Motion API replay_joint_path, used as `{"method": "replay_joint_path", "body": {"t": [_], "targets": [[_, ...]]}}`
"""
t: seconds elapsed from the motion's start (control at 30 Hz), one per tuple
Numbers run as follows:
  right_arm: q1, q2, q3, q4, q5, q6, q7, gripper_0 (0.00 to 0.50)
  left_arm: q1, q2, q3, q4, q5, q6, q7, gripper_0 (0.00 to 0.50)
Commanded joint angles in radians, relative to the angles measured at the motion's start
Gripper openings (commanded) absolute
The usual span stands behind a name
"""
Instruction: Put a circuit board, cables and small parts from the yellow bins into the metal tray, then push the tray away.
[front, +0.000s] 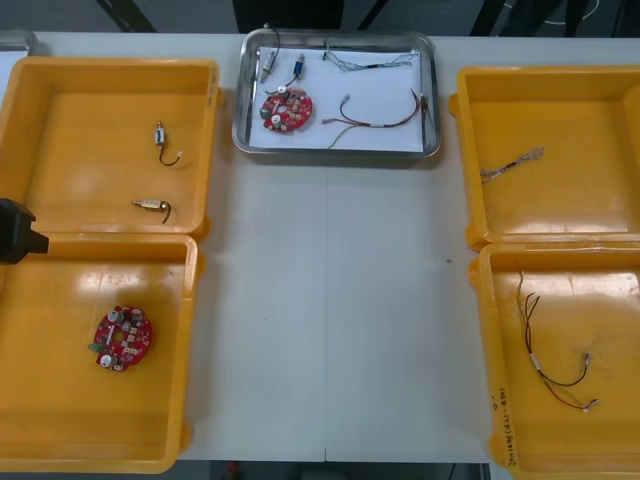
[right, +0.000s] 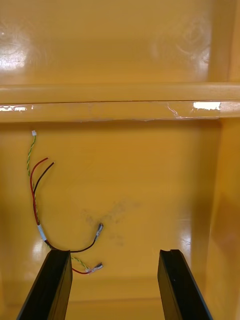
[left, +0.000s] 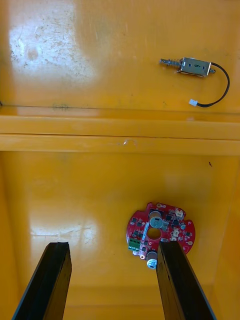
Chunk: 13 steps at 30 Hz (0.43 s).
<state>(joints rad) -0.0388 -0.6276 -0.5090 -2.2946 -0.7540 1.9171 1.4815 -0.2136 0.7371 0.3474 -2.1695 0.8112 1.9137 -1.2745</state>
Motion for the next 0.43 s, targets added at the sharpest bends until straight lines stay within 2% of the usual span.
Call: {"method": "replay_joint_path", "body": {"t": [0.03, 0.43], "targets": [[0.017, -0.003, -0.022, -0.025, 0.007, 0.003, -0.026, 0.500, 0.014, -0.008, -0.010, -0.032, 0.006, 0.006, -0.092, 0.500], [0.017, -0.003, -0.022, -0.025, 0.007, 0.003, -0.026, 0.500, 0.014, -0.008, -0.010, -0.032, 0.006, 0.006, -0.092, 0.500]]}}
